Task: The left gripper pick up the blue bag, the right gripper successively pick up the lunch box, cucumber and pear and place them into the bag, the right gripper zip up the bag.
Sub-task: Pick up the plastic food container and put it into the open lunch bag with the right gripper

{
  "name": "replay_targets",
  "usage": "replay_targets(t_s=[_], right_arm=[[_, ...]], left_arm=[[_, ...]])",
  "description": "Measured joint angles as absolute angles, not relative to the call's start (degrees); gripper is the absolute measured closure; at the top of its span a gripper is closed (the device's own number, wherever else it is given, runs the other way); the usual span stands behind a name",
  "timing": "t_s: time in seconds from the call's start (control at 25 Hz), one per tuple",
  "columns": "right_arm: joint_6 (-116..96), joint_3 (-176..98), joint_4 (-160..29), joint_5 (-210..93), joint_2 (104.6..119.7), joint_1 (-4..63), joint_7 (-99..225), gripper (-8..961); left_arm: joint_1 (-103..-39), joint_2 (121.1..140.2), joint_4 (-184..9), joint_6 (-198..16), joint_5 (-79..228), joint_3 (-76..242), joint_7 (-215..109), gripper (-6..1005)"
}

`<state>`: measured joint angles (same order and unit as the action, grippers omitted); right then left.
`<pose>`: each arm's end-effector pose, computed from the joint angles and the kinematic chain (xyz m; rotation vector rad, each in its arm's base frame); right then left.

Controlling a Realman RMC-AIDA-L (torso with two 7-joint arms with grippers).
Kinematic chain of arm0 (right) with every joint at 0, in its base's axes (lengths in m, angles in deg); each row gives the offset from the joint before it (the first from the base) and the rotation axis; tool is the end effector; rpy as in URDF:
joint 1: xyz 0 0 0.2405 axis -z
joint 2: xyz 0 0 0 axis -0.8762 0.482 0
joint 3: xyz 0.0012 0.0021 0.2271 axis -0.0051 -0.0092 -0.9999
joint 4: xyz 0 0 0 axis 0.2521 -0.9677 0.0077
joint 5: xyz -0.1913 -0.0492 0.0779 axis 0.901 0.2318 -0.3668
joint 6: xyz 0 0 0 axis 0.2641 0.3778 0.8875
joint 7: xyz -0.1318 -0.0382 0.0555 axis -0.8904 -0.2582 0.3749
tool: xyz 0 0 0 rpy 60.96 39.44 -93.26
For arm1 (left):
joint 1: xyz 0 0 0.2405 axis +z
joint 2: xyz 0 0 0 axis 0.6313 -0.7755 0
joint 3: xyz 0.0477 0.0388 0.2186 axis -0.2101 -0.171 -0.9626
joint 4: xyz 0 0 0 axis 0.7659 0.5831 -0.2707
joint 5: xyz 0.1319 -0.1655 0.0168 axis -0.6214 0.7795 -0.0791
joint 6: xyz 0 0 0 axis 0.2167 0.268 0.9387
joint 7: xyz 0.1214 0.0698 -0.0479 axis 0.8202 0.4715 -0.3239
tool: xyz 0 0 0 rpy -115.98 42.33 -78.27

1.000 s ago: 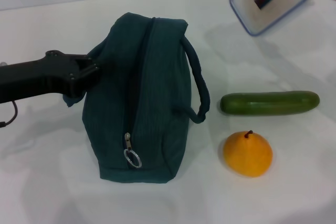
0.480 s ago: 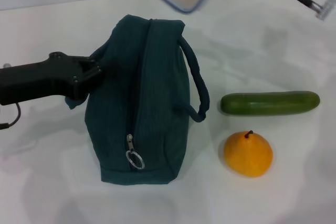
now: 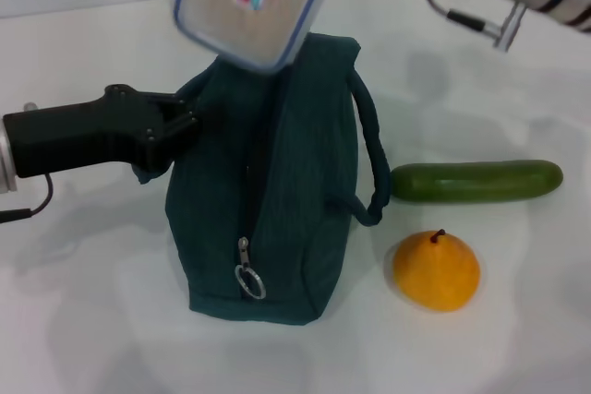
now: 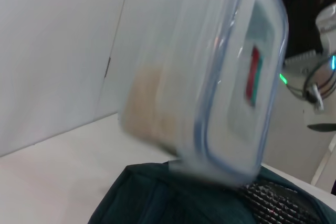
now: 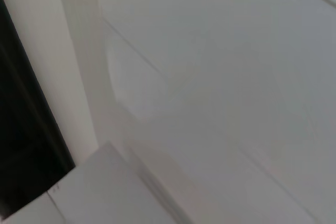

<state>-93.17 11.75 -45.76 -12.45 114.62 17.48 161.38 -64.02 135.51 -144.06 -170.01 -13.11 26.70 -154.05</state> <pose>0.1113 0.3751 0.0456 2.3692 -0.9715 -1.7385 -0.1718 0.3263 0.0213 -2.7885 -0.6820 -0.7831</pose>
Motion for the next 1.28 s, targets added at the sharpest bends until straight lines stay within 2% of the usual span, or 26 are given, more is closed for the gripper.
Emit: replay_targets(t_s=[0.28, 0.8, 1.08, 1.28], right_arm=[[-95.21, 14.91, -45.87, -12.73, 114.9, 19.61, 161.39, 845], [-96.97, 16.45, -42.19, -9.48, 114.31, 26.95, 158.42, 828], [-94.64, 16.48, -41.37, -2.59, 113.69, 27.01, 158.42, 820], [-91.22, 16.52, -39.1, 1.96, 114.15, 26.79, 158.43, 813]], left_arm=[[-64.06, 135.51, -143.37, -169.95, -13.04, 26.9, -154.13, 953], [-63.46, 135.24, -143.26, -169.97, -12.05, 27.22, -154.25, 952], [-63.63, 135.25, -143.28, -169.98, -11.96, 27.22, -154.26, 952], [-63.71, 135.22, -143.28, -169.98, -11.89, 27.25, -154.3, 953]])
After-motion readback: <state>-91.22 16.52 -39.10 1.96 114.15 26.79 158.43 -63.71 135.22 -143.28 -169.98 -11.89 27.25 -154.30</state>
